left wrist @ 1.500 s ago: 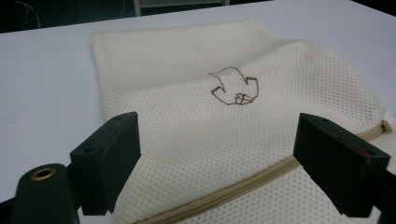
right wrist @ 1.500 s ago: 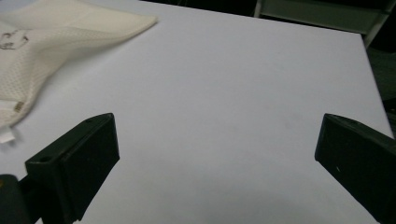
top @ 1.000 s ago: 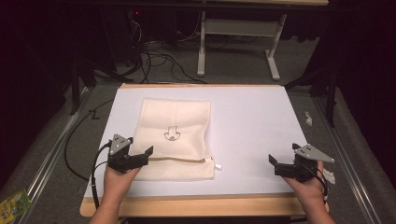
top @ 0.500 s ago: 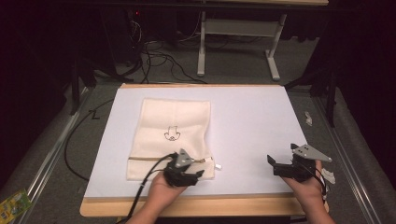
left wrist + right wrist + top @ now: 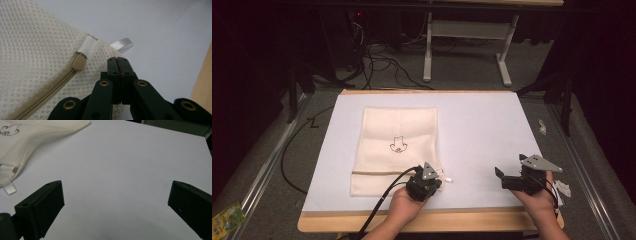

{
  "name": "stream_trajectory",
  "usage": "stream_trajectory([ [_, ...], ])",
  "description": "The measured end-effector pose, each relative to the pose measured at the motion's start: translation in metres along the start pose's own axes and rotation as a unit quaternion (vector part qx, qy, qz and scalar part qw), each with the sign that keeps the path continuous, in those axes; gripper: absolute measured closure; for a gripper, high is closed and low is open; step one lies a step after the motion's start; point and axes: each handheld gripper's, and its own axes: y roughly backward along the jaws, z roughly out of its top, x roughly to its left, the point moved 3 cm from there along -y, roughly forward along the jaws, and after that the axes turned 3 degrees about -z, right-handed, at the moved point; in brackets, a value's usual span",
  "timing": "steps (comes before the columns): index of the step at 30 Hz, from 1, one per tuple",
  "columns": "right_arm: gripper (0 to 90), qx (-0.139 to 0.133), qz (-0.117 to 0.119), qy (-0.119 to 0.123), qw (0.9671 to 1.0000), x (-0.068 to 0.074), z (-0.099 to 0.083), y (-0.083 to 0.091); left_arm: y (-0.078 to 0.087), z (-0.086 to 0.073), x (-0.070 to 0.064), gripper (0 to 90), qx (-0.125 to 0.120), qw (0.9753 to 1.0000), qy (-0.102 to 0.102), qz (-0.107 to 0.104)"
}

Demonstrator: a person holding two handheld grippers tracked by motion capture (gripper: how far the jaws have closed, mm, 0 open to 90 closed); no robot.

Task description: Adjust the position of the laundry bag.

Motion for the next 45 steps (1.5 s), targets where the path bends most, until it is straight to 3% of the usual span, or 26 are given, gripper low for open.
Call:
stream_trajectory([
  [3, 1.2, 0.001, 0.002, 0.0, 1.0, 0.001, 0.0, -0.001, -0.006, 0.004, -0.017, 90.0, 0.003, 0.9994, -0.024, -0.023],
  [6, 3.3, 0.002, 0.006, -0.004, 1.0, 0.001, 0.0, -0.002, -0.014, 0.007, -0.04, 90.0, 0.004, 0.997, -0.055, -0.054],
  [8, 6.5, 0.002, 0.012, -0.007, 0.9999, 0.003, 0.001, -0.003, -0.018, 0.009, -0.05, 88.7, 0.005, 0.9955, -0.073, -0.061],
  [11, 17.0, -0.007, 0.021, -0.007, 0.9997, 0.009, 0.003, -0.002, -0.007, 0.013, -0.053, 77.8, -0.017, 0.9936, -0.073, -0.085],
  [13, 30.2, -0.021, 0.018, 0.004, 0.9996, 0.016, 0.005, -0.002, 0.01, 0.017, -0.046, 69.0, -0.047, 0.9937, -0.075, -0.068],
  [15, 39.6, -0.034, 0.02, 0.012, 0.9991, 0.023, 0.009, -0.004, 0.03, 0.019, -0.029, 61.0, -0.076, 0.9942, -0.068, -0.031],
  [18, 45.8, -0.021, 0.046, -0.004, 0.9987, 0.037, 0.017, -0.016, 0.06, 0.01, 0.01, 52.7, -0.1, 0.9929, -0.04, 0.049],
  [21, 47.0, -0.02, 0.071, -0.003, 0.9972, 0.053, 0.03, -0.033, 0.091, -0.011, 0.051, 47.1, -0.109, 0.9847, -0.006, 0.136],
  [23, 45.2, -0.012, 0.091, -0.005, 0.9958, 0.066, 0.038, -0.046, 0.111, -0.028, 0.075, 45.1, -0.115, 0.9775, 0.034, 0.174],
  [26, 42.9, 0.0, 0.116, 0.003, 0.9933, 0.087, 0.048, -0.068, 0.135, -0.053, 0.105, 45.2, -0.121, 0.9666, 0.102, 0.202],
  [28, 41.3, 0.015, 0.126, 0.005, 0.9918, 0.1, 0.053, -0.084, 0.141, -0.069, 0.117, 45.1, -0.123, 0.9608, 0.153, 0.196],
  [30, 41.3, 0.031, 0.125, 0.013, 0.9916, 0.11, 0.055, -0.098, 0.14, -0.08, 0.124, 44.7, -0.112, 0.959, 0.185, 0.183],
  [31, 41.3, 0.043, 0.121, 0.017, 0.9915, 0.114, 0.055, -0.106, 0.139, -0.082, 0.125, 44.1, -0.113, 0.9592, 0.19, 0.176],
  [34, 43.1, 0.068, 0.116, 0.029, 0.9905, 0.117, 0.051, -0.119, 0.132, -0.085, 0.124, 44.1, -0.097, 0.9636, 0.194, 0.157],
  [36, 52.1, 0.086, 0.117, 0.032, 0.9889, 0.117, 0.047, -0.123, 0.125, -0.086, 0.123, 50.0, -0.075, 0.9663, 0.196, 0.149],
  [38, 68.9, 0.097, 0.126, 0.034, 0.9867, 0.116, 0.044, -0.124, 0.118, -0.086, 0.123, 58.8, -0.061, 0.9675, 0.197, 0.146],
  [40, 80.5, 0.1, 0.126, 0.045, 0.9861, 0.115, 0.042, -0.122, 0.115, -0.082, 0.122, 70.9, -0.057, 0.9689, 0.188, 0.151],
  [42, 83.2, 0.097, 0.126, 0.053, 0.9859, 0.115, 0.042, -0.117, 0.111, -0.076, 0.12, 86.1, -0.058, 0.9716, 0.182, 0.14],
  [45, 83.7, 0.086, 0.111, 0.052, 0.9888, 0.103, 0.04, -0.109, 0.098, -0.063, 0.114, 88.3, -0.05, 0.9773, 0.149, 0.142],
])
